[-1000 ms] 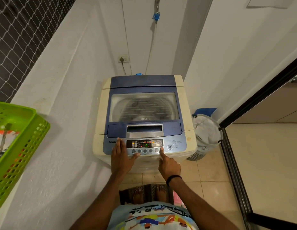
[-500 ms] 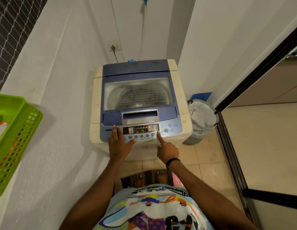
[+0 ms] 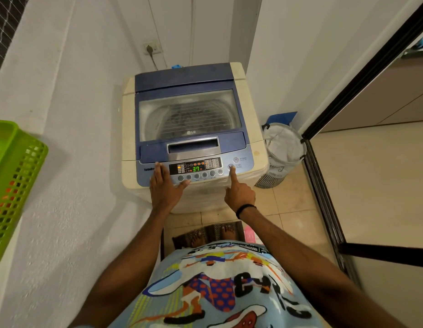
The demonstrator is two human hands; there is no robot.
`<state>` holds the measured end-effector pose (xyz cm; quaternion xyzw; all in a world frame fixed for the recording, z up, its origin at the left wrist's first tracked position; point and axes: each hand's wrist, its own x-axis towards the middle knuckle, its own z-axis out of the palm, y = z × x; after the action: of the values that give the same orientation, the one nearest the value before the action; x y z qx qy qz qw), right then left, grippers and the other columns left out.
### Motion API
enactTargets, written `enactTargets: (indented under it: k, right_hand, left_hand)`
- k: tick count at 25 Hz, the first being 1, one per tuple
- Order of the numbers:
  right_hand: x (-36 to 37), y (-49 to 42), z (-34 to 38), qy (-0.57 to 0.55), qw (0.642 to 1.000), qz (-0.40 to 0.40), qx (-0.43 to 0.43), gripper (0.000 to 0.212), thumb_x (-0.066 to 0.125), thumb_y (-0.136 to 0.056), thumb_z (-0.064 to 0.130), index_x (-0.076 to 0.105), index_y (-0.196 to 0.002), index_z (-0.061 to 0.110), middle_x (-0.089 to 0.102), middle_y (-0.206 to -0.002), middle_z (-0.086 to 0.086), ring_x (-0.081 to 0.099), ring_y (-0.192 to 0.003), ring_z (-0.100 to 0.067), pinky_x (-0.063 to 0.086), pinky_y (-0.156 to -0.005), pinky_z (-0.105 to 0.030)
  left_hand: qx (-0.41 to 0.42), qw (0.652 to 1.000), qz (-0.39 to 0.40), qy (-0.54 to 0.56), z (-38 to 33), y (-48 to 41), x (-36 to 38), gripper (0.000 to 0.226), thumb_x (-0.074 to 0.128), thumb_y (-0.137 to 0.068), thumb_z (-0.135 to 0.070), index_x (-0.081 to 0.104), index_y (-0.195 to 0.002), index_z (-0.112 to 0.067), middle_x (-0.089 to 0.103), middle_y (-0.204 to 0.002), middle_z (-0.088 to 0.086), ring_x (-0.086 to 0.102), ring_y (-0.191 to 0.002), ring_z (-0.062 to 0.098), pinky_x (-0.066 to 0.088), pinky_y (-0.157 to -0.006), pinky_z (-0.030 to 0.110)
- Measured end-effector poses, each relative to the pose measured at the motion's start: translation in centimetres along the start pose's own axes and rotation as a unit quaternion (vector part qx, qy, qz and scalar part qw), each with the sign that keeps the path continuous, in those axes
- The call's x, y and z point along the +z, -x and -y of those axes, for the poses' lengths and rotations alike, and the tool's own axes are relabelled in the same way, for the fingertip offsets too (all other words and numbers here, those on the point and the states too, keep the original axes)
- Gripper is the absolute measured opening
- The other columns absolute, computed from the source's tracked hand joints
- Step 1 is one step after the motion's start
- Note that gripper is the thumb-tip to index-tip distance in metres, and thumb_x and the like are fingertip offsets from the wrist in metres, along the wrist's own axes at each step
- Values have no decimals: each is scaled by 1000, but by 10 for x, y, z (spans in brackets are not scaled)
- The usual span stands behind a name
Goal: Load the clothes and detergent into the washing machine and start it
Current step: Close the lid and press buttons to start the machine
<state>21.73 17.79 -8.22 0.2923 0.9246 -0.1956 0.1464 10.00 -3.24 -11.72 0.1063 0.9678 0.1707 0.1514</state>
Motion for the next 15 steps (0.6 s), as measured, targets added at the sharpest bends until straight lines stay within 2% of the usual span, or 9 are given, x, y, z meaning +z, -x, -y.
enactTargets:
  k: [8, 15]
  right_hand:
    - [1, -4, -4, 19, 999, 35, -3, 92, 54, -94, 29, -17, -151, 33, 68, -85, -13, 52, -63, -26, 45, -61, -35]
    - [-2, -14, -1, 39, 998, 37, -10, 79, 48, -96, 27, -6, -154, 28, 68, -89, -13, 55, -67, -27, 45, -62, -36]
  left_hand:
    - [2, 1000, -14, 2, 0, 0, 1, 112, 48, -77, -80, 1, -155, -13, -1, -164, 12, 6, -151, 32, 15, -120, 50]
    - [-1, 1000, -17, -4, -2, 0, 0, 111, 48, -78, -78, 3, -155, -12, -1, -164, 11, 6, -151, 31, 14, -120, 49]
